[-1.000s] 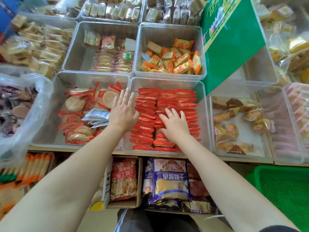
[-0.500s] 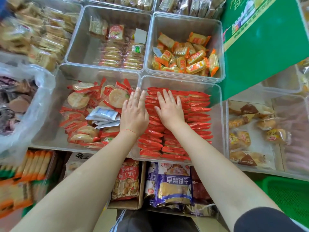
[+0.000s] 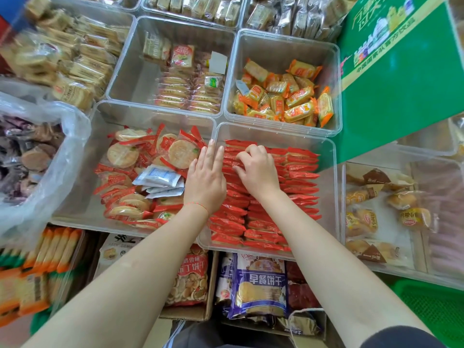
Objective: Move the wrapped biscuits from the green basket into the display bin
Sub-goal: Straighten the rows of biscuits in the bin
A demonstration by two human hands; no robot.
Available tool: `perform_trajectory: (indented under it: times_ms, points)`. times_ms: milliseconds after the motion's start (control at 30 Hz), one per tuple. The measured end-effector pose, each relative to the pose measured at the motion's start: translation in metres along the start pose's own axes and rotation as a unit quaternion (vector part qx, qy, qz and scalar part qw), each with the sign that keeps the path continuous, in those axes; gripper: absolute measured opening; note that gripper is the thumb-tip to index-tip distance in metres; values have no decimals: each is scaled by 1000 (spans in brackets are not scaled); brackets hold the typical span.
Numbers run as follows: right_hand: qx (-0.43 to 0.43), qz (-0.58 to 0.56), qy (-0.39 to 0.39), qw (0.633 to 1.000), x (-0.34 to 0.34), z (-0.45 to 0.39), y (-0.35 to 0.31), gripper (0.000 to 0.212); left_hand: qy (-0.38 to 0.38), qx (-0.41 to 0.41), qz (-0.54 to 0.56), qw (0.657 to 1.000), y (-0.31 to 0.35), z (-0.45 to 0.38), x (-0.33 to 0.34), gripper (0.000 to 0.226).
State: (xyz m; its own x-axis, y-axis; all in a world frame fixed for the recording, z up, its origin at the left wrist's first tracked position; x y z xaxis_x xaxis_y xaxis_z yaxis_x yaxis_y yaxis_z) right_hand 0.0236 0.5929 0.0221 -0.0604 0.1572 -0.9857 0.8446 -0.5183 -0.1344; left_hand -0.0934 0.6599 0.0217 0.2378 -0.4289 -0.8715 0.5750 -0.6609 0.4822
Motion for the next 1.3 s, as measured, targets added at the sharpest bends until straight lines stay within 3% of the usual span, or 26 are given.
perform_trajectory:
  times_ms: [67,133,333,600,833,967,1133,1300]
  points:
    - [4,0,-21,1000,1,2,-3,8,-2,-1,-2,1000,0,0,0,60]
    - [2,7,-72,997,8,3,-8,8,-3,-2,-6,1000,0,0,-1,61]
    - [46,0,-75,996,12,-6,-1,10,-6,-7,-17,1000,0,1,-2,61]
    - [4,63,-63,996,12,-14,-3,9,-6,-4,-19,1000,1,1,-1,60]
    - [18,-68,-53,996,12,-15,-4,14,-6,-4,-22,1000,1,0,-1,60]
    - [25,-51,-85,995,18,-13,-5,15,-7,-3,-24,1000,0,0,0,62]
    - [25,27,42,998,-3,-15,-7,8,-11,-6,-29,999,0,0,0,62]
    - [43,37,-46,997,12,-25,0,13,-11,-5,-24,1000,1,0,1,61]
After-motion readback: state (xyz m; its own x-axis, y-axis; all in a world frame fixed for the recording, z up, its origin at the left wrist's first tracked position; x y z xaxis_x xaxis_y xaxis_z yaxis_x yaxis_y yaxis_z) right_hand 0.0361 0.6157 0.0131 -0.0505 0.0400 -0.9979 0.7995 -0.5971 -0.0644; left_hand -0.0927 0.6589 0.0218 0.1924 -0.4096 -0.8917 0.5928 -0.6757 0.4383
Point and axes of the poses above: each hand's wrist, its own z-axis away from the middle knuckle, its own x-axis out of the palm, y = z × x, the point moved 6 cm from there along -z, towards the middle knuckle, and after that the axes turned 10 degrees about z, right-handed, at the moved point
